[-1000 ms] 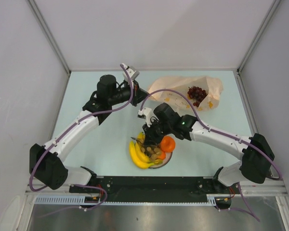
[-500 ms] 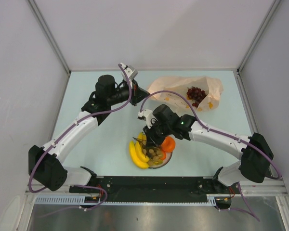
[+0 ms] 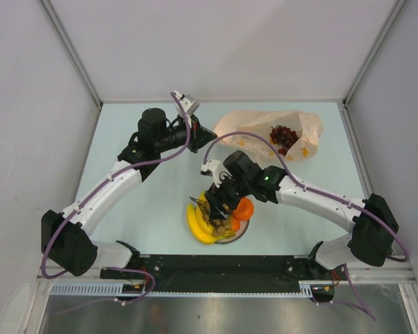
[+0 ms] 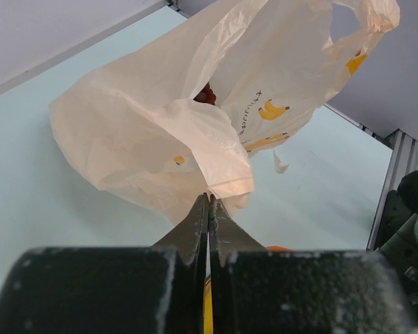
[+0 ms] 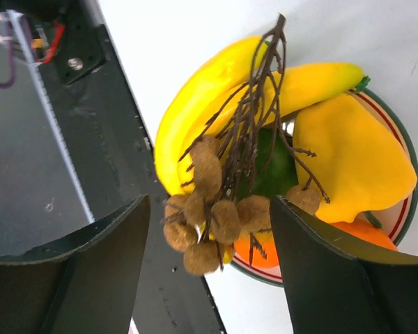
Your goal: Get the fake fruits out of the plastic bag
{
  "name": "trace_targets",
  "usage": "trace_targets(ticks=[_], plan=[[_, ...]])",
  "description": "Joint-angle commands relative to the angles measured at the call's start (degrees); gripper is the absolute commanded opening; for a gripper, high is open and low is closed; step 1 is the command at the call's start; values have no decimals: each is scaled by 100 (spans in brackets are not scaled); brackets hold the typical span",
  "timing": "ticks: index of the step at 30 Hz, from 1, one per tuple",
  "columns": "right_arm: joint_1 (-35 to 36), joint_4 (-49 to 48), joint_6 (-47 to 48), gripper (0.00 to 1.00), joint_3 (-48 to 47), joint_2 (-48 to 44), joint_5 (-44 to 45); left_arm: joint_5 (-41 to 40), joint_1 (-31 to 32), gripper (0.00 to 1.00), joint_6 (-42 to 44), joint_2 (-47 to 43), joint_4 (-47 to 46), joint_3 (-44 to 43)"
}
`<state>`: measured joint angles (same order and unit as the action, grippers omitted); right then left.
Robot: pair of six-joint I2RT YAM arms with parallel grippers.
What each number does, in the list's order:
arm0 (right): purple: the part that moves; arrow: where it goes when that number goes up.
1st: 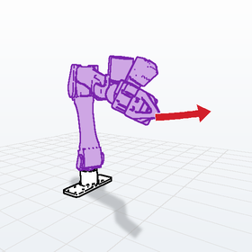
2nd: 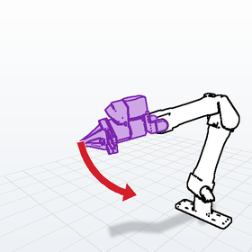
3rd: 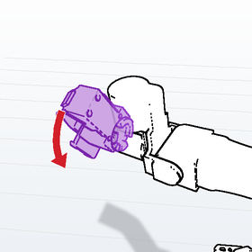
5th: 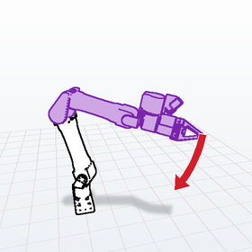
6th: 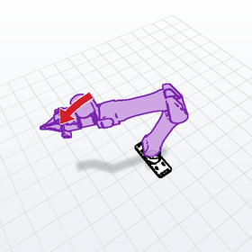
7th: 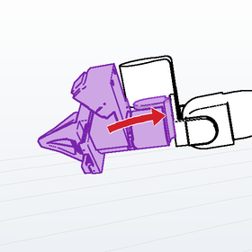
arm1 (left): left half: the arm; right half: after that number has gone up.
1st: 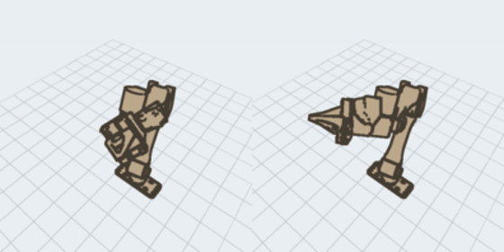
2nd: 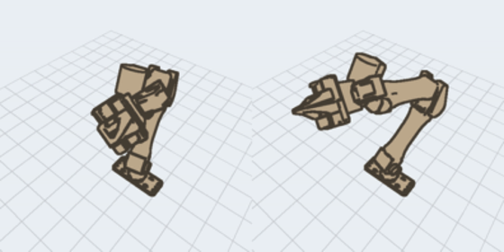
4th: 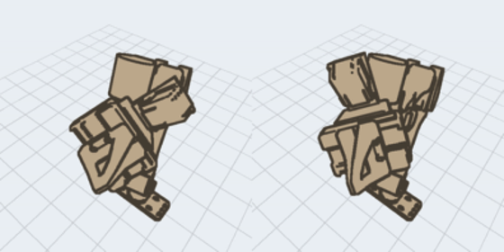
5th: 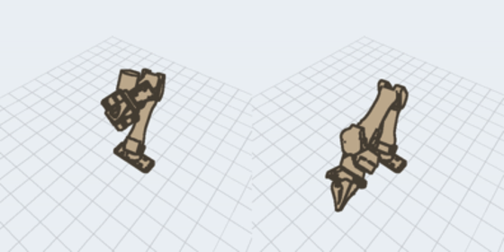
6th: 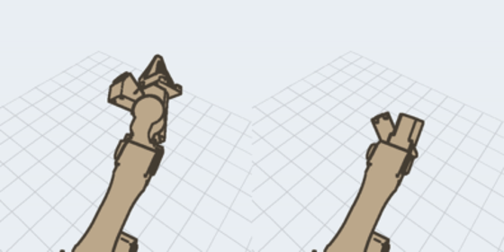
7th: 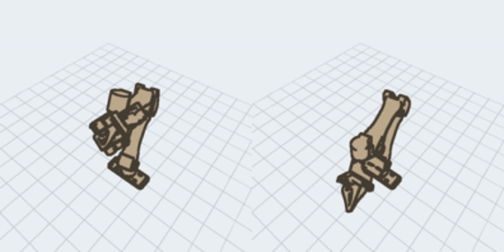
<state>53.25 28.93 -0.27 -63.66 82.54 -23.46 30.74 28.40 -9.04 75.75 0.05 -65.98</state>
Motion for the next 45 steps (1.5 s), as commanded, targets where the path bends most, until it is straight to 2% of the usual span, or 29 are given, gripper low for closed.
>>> trace_targets(ticks=[1,3,5,8,9,11,12,14,15,19,20,22,23,26,31,36,37,38,40,41,42,44,45], plan=[[-280,130,483,75,-348,-625,-763,151,-37,0,-81,-25,-287,-12],[-377,699,1036,77,-900,-704,-1264,151,-37,0,-81,1,-269,-38],[-674,1517,1580,77,-1697,-748,-1362,151,-37,0,-72,46,-252,-73],[-1271,2106,1671,67,-2281,-845,-1898,169,-37,0,-168,72,-234,-82],[-1674,2152,1584,58,-2526,-871,-2090,204,-37,0,-221,55,-234,-65],[-2081,2056,1452,48,-2651,-915,-2084,292,-37,0,-326,11,-243,-21],[-2369,1986,1416,40,-2643,-933,-1901,318,-37,0,-344,-33,-234,-3],[-2530,1819,1599,33,-2529,-985,-1541,310,-37,0,-353,-68,-225,58],[-2539,1783,1870,24,-2442,-994,-999,310,-37,0,-344,-103,-216,85],[-2417,1512,2496,17,-1696,-898,93,406,-37,0,-405,-148,-251,190],[-2399,1415,2514,18,-1546,-767,618,432,-37,0,-458,-165,-295,234],[-2346,934,2523,18,-968,-687,1113,503,-37,0,-624,-165,-400,313],[-2346,678,2550,18,-695,-687,1751,529,-28,0,-660,-165,-427,331],[-2355,35,2769,19,-1,-591,2659,608,-10,0,-792,-227,-533,410],[-2171,639,3050,20,547,-791,2110,687,25,0,-845,-446,-612,594],[-2126,448,3112,23,399,-1047,1960,714,43,0,-863,-552,-638,823],[-2161,386,3156,24,311,-1056,1890,723,51,0,-880,-561,-647,893],[-2187,316,3235,30,232,-1039,1811,731,69,0,-898,-578,-664,928],[-2319,157,3306,34,-49,-934,1452,775,78,0,-959,-578,-717,1007],[-2372,148,3340,42,-146,-889,1250,784,86,0,-968,-570,-726,1025],[-2477,166,3384,45,-338,-819,1109,784,86,0,-977,-561,-726,1034],[-2530,236,3394,47,-550,-644,757,767,86,0,-960,-543,-726,1043],[-2609,262,3367,45,-629,-599,669,767,95,0,-933,-517,-726,1043]])
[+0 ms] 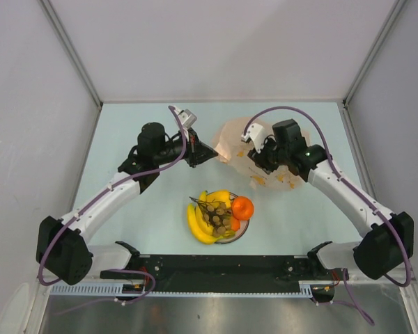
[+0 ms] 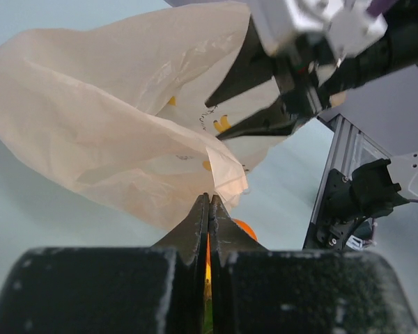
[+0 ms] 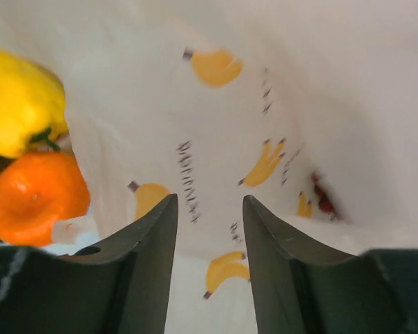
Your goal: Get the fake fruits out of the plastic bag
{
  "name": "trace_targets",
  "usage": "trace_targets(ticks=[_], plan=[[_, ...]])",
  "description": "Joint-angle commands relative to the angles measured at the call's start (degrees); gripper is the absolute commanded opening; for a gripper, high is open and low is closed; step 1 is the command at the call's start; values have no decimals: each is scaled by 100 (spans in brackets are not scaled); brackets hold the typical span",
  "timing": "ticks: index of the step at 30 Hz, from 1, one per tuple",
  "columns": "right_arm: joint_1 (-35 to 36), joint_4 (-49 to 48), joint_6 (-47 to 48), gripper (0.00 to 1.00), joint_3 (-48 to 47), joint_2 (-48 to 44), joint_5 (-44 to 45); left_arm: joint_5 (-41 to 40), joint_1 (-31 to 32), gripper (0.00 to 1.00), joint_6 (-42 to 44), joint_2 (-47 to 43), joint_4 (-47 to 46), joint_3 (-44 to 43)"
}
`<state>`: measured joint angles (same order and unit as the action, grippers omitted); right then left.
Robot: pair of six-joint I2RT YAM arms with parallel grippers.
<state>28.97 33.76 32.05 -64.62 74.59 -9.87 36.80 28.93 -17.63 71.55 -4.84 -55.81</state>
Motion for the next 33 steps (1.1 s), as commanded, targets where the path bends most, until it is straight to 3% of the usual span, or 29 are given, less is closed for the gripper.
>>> trace_targets(ticks=[1,6,13,21,25,33], plan=[[-190,-247,135,38,-621,240,-683,144,43,0,-74,-97,-237,26],[-50,-212,827,9,-631,775,19,170,43,0,-153,-97,-298,0],[-164,-1168,1839,0,-631,1716,1574,258,43,0,-443,-36,-412,-254],[-436,-2672,2745,4,-797,2648,2120,311,43,0,-575,26,-456,-360],[-506,-2813,2780,18,-1166,3227,2252,337,43,0,-558,78,-439,-369],[-656,-3103,2534,32,-2071,4264,2595,390,43,0,-285,140,-245,-325]])
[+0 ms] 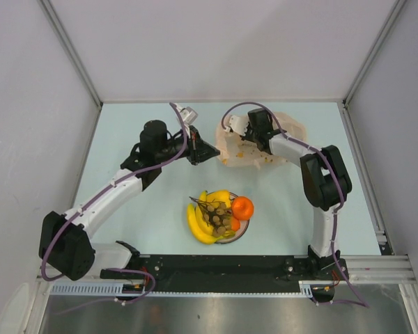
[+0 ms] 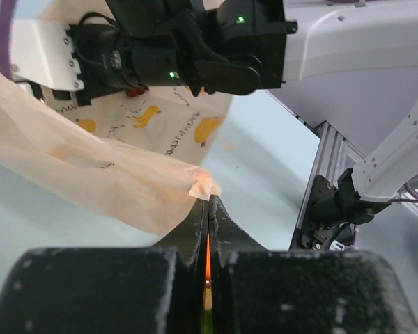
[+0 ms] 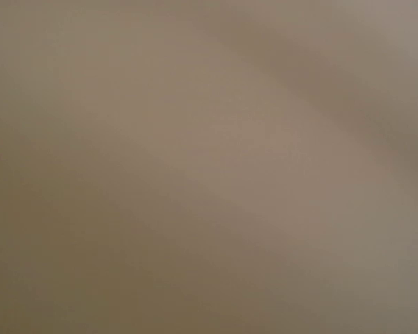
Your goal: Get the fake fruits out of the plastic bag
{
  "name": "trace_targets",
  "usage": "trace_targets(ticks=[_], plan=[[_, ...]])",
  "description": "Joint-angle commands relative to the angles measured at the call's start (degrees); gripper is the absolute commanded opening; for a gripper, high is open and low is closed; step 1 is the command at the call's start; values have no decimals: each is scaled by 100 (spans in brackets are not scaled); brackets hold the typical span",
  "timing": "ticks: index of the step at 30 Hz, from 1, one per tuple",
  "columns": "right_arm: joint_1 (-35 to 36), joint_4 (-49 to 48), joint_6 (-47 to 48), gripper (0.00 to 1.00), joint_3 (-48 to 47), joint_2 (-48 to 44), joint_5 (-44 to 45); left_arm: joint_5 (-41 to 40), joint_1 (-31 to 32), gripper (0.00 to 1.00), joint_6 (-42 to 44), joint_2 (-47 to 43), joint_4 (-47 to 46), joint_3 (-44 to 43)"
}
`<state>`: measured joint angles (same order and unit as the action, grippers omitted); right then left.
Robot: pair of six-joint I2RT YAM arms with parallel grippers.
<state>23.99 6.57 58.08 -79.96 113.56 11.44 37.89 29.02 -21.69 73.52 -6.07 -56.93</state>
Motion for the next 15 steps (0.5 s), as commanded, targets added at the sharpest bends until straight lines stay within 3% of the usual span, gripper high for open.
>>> trace_targets(ticks=[1,10,15], plan=[[-192,-393,-43,34,-625,456,525,298,34,0,130,-22,-123,-231],[-448,54,36,49,-1671,1562,1000,342,34,0,192,207,-141,-337],[-632,327,98,48,-2259,2170,1343,316,34,0,262,330,-70,-460]])
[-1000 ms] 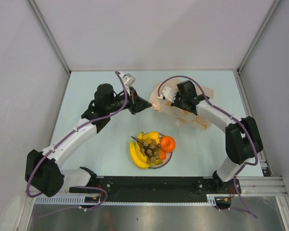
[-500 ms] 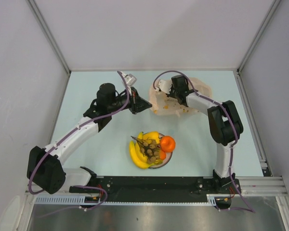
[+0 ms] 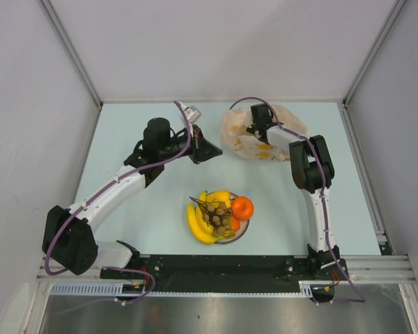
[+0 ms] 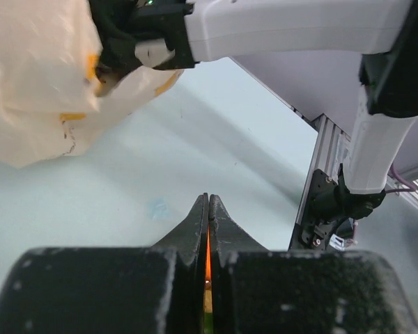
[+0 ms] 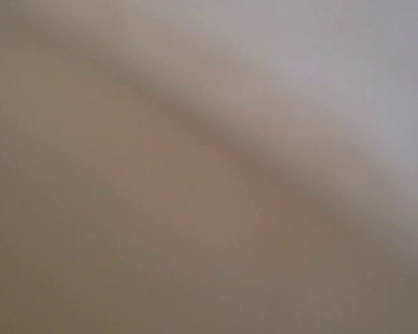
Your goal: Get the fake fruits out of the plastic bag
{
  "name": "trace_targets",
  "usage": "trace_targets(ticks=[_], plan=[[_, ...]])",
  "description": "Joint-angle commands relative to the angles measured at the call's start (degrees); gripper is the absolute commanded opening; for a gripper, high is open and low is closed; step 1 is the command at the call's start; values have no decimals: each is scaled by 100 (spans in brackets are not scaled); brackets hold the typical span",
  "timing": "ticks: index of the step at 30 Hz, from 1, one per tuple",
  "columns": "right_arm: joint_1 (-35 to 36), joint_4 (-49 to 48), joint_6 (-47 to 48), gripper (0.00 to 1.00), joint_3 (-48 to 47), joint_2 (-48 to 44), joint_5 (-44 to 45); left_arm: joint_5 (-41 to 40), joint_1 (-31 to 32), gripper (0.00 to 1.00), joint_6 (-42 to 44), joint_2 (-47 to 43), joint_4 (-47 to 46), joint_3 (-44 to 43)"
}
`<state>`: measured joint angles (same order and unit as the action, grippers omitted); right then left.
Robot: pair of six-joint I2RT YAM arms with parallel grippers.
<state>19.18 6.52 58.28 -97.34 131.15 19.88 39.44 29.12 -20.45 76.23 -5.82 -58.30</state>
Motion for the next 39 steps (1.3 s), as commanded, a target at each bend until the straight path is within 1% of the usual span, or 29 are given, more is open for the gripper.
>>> trace_targets(ticks=[1,2,3,4,5,6,7,9,10,11,13,14,16,17,18,20,24,25,26,27,28,30,33,36,37,39], plan=[[-177,480,78,49,-601,550,569,152,23,0,155,68,-94,-331],[-195,612,61,48,-698,630,683,143,23,0,155,85,-86,-348],[-221,752,-26,42,-864,683,727,143,23,0,164,85,-85,-340],[-230,1032,-97,36,-918,692,719,134,23,0,155,103,-103,-340],[-230,1113,-150,30,-927,640,597,134,23,0,155,112,-112,-340],[-213,1175,-272,15,-910,570,526,143,23,0,146,112,-121,-348],[-187,1245,-352,8,-849,456,439,125,23,0,138,129,-147,-348],[-64,1369,-510,2,-761,17,70,134,23,0,120,129,-173,-340],[-3,1386,-702,1,-630,-158,-53,134,23,0,94,147,-199,-340],[33,1517,-774,0,-585,-543,-455,143,23,0,76,147,-217,-340],[225,1641,-1036,0,-444,-923,-686,143,23,0,41,147,-270,-322],[287,1807,-1073,0,-392,-1282,-1070,117,23,0,23,138,-287,-305],[445,1913,-1283,0,-260,-1617,-1231,82,23,0,-3,129,-340,-261],[499,2018,-1389,0,-216,-1776,-1502,73,23,0,-3,121,-358,-234],[525,2046,-1494,0,-180,-2047,-1557,64,23,0,-12,103,-375,-217],[613,2291,-1670,0,-162,-2260,-1828,29,23,0,-3,33,-376,-155],[754,2704,-1908,0,-49,-2629,-1935,-103,23,0,-12,-116,-349,-50],[771,2688,-1969,0,65,-2804,-1935,-147,23,4,-12,-143,-323,-23],[798,2644,-2031,0,188,-2884,-1926,-208,23,10,5,-169,-279,29],[850,2626,-2066,0,441,-2937,-1926,-313,23,21,14,-230,-253,64],[877,2643,-2075,0,540,-3068,-2083,-358,23,25,67,-257,-200,100],[921,2643,-2128,0,707,-3166,-2119,-428,23,32,120,-353,-147,187],[921,2740,-2224,0,725,-3271,-2444,-507,23,40,251,-424,-77,302],[781,3081,-2347,0,471,-3280,-3303,-534,23,42,462,-442,-24,372],[737,3126,-2496,0,349,-3298,-3715,-543,14,42,489,-433,-15,364],[693,3197,-2620,0,260,-3324,-3982,-508,14,44,550,-424,20,329]])
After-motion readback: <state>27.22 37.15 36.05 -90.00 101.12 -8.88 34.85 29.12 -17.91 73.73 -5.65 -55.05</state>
